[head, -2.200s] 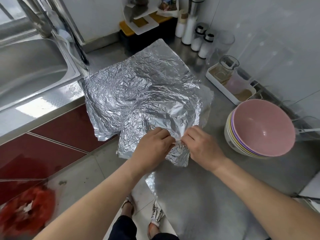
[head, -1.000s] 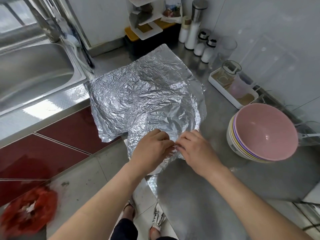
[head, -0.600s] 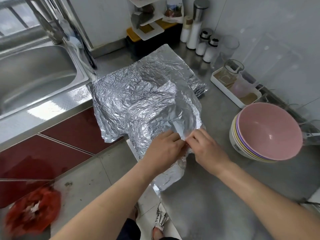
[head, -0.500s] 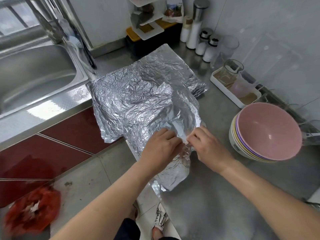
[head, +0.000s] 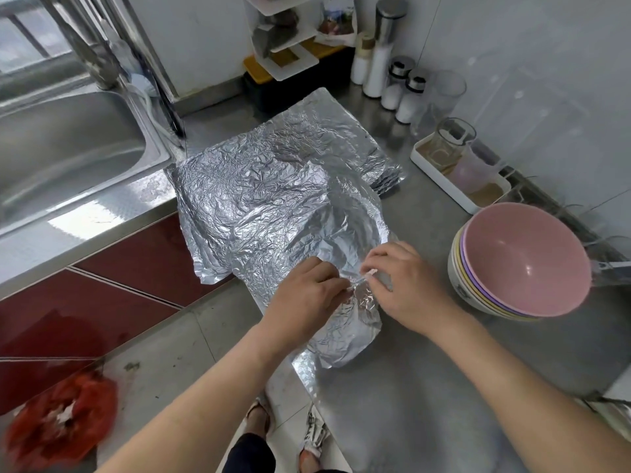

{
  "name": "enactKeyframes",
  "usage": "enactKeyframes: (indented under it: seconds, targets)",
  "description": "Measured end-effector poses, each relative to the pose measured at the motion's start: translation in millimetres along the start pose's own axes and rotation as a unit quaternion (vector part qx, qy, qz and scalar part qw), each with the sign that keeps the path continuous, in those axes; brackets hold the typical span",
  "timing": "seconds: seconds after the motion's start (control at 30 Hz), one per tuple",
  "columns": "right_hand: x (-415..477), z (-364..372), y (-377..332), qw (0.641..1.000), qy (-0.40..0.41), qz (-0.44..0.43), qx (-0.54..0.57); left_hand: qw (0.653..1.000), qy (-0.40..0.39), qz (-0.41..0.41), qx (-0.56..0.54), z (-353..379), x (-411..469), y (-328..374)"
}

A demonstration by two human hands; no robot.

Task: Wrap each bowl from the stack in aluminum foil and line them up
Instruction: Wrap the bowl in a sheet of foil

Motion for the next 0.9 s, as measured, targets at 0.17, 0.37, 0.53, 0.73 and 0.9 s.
enactKeyframes:
  seconds: [0.17, 0.37, 0.53, 0.73, 0.9]
  targets:
    - [-8.6, 12.1, -17.5, 1.000, -0.005, 0.012, -0.006, 0.999, 0.000, -0.028, 0.014, -2.0, -4.6, -3.5]
    - [-9.8, 22.6, -19.1, 0.995, 0.007, -0.050, -0.086, 0.998, -0.007, 0.042, 0.035, -0.9, 1.3, -5.2]
    - [-7.1, 18.9, -12.5, 0.993, 0.025, -0.076, -0.090, 0.996, -0.003, 0.079, 0.048, 3.2, 5.0, -2.5]
    - [-5.0, 13.9, -4.4, 0.986, 0.018, -0.129, -0.107, 0.999, -0.004, 0.041, -0.003, 3.9, 7.5, 4.1]
    - [3.6, 2.0, 10.5, 0.988, -0.019, -0.116, -0.101, 1.000, -0.006, 0.022, -0.019, -4.3, 3.7, -1.5]
Point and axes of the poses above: each hand's wrist, its own x-axis towards the middle knuckle, its own z-axis out of the palm, y = z × x, the point moved 1 cm from there along x, towards the middle knuckle, and after that the axes turned 8 degrees about z, right-handed, at the moved point
